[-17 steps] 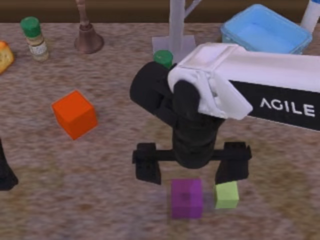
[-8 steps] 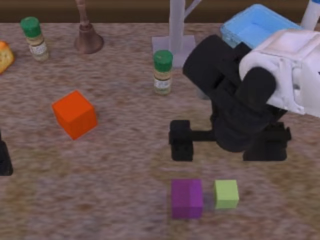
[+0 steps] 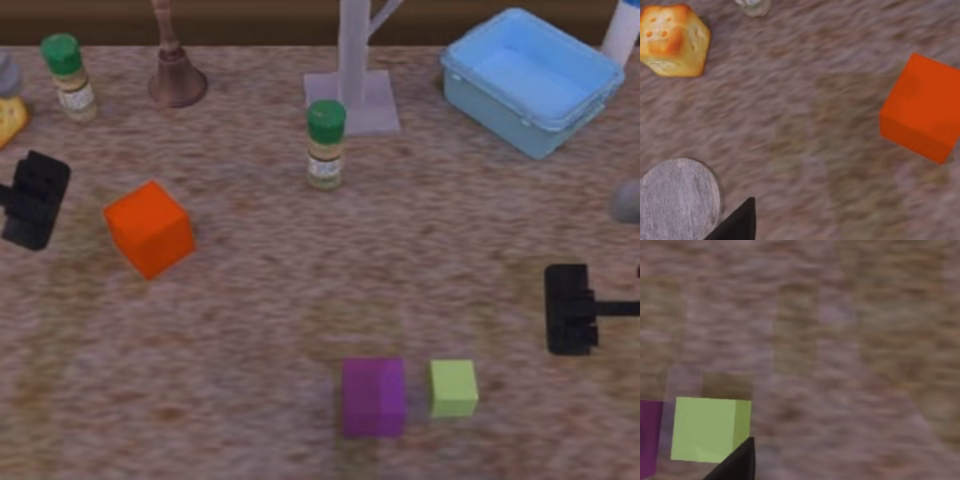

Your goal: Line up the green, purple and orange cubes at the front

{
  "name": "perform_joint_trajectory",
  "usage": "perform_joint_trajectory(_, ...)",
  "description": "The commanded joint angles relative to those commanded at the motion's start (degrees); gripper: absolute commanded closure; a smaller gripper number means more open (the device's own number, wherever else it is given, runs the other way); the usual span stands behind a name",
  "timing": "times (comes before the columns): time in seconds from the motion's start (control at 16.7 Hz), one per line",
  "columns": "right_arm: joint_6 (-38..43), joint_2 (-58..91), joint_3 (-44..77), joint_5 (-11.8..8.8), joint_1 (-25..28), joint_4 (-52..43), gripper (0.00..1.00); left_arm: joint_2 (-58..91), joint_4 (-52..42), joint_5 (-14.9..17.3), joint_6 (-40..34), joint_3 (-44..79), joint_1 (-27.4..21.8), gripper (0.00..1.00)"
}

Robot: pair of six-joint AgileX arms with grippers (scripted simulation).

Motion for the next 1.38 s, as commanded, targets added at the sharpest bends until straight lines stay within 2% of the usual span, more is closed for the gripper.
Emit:
perform_joint_trajectory(0.36,-13.1,-31.6,-25.1,-1.8,-13.6,16.3,0.00,36.8,-19.5,-0.1,10.0,27.9,-3.7,0.00)
perform_joint_trajectory(0.72,-21.5,-56.9,-39.2,-5.0,-23.5,32.8,0.00,58.5,-31.7,0.1,16.6,48.0,-6.3,0.00)
perform_joint_trajectory(0.96,-23.5,-63.0,-41.9,-6.2,-26.2,38.3,0.00,64.2,-34.5,0.3,18.4,53.7,-6.9,0.00)
perform_joint_trajectory(1.38,-23.5,-63.0,-41.9,-6.2,-26.2,38.3,0.00,64.5,-33.5,0.3,18.4,52.9,-6.7,0.00)
